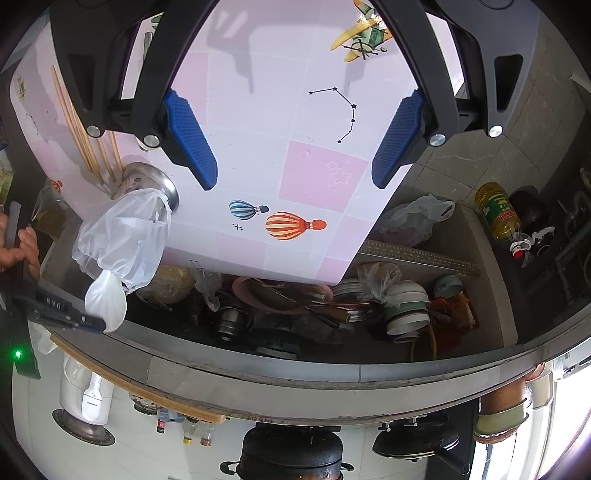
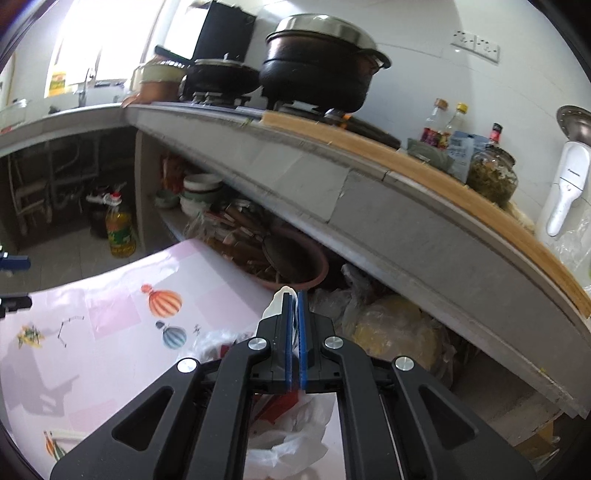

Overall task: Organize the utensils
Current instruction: 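Carry the white ceramic spoon into the holder and open the right tool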

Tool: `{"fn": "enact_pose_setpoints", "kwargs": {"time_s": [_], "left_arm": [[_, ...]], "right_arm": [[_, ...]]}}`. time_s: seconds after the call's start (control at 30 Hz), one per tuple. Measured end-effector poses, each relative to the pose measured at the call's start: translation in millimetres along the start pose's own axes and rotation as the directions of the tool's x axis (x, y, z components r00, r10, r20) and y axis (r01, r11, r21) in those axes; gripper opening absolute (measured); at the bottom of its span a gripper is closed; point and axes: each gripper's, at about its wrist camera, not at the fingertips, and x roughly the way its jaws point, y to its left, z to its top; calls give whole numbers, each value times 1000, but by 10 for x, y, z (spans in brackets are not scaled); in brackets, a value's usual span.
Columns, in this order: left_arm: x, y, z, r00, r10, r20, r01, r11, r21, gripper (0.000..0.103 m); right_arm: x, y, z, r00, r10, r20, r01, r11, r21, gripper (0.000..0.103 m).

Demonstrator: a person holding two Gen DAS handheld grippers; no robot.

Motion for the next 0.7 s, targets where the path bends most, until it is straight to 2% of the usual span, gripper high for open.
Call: {"fn": "enact_pose_setpoints", "kwargs": {"time_s": [0.5,0.7], "left_arm": [[7,-30,-9,1000,-7,1,7,1000,0,82],[4,-31,-9,1000,-7,2,7,1000,1,82]], "right_arm": [[141,236,-231,993,75,-95,-85,990,-108,3],[152,137,-246,989,115,-93,-119,992,-32,4]]}}
